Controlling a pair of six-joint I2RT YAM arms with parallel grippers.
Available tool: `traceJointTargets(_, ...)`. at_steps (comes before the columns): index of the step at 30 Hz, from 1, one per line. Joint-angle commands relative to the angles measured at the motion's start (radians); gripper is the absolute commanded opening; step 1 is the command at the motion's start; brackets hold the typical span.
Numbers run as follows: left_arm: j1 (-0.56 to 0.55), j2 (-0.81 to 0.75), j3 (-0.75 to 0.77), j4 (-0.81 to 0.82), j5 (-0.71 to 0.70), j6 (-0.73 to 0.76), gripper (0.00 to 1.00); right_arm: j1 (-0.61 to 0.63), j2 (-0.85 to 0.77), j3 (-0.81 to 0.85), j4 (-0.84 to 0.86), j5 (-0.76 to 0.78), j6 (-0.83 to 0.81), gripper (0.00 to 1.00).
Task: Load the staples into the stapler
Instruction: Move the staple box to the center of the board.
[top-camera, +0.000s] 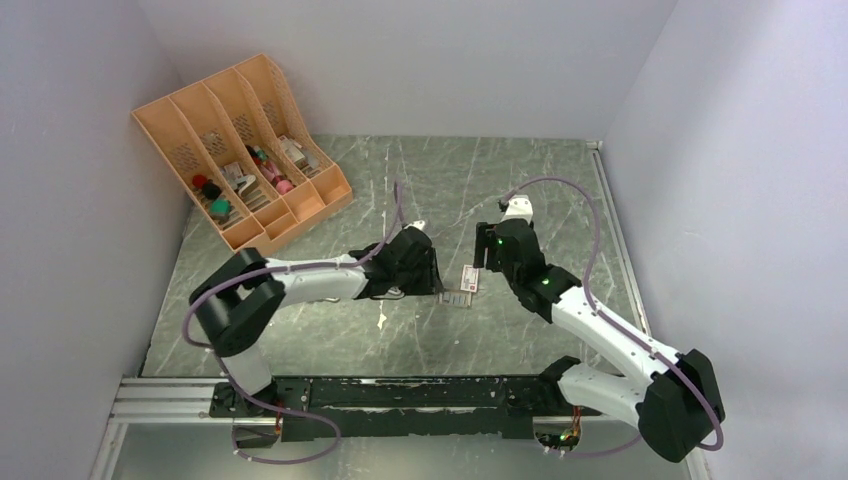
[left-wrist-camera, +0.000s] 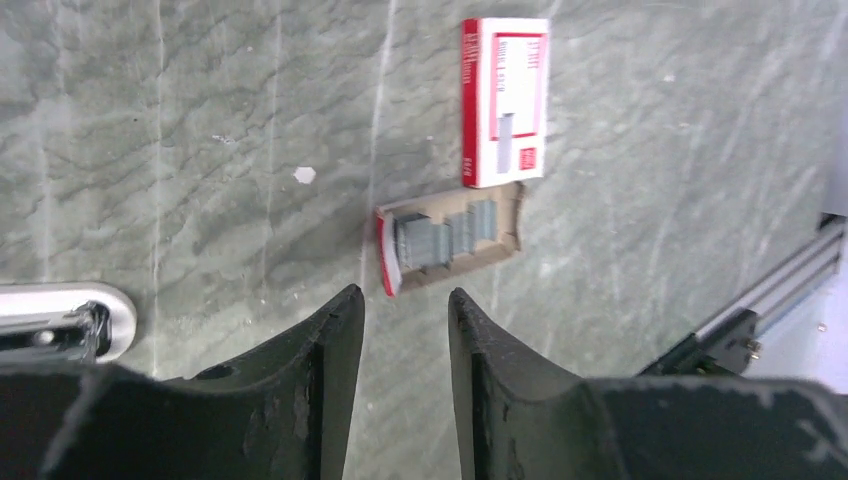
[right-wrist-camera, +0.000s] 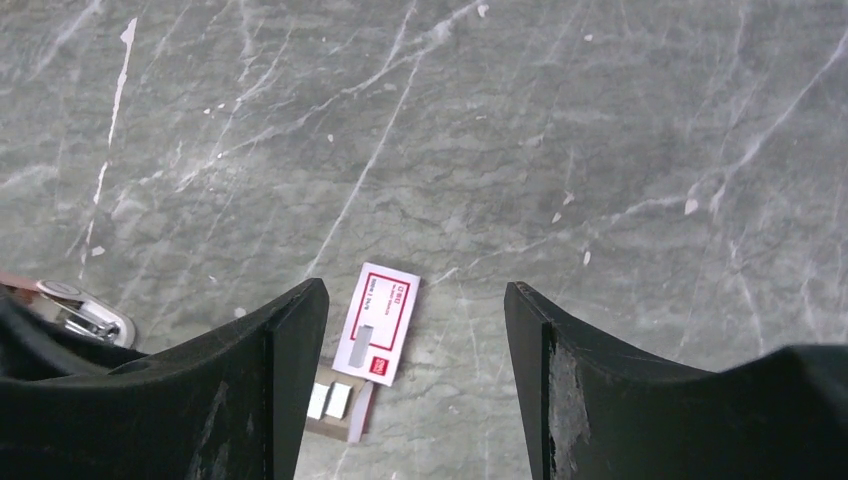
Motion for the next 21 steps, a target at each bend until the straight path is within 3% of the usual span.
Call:
traceJointTargets(1,0.004,-0.121,-0.021,-0.026,-0.028,0.042,0.42,-0.001,0.036,0.089,-0.137,-0.003,0.137,0.69)
traceJointTargets(5,0.059,-0.225,-0.07,-0.037,-0.017,0.081,0.39,-0.001,0.072,0.103,-0.18,-0.085,0.192,0.61)
traceJointTargets(10,0.209,-0.391,-0.118,-0.083,0.049,0.211,0.37,0.016,0.113,0.066,-0.147,-0.21,0.296,0.36)
traceJointTargets(17,0.347,-0.531,0.002,-0.299,0.003,0.466,0.38,0.156,0.259,0.115,-0.164,-0.153,0.356,0.33)
traceJointTargets(21,0.384,-0.557,-0.01,-0.306,-0.012,0.552,0.36,0.214,0.319,0.141,-0.208,-0.108,0.391,0.3)
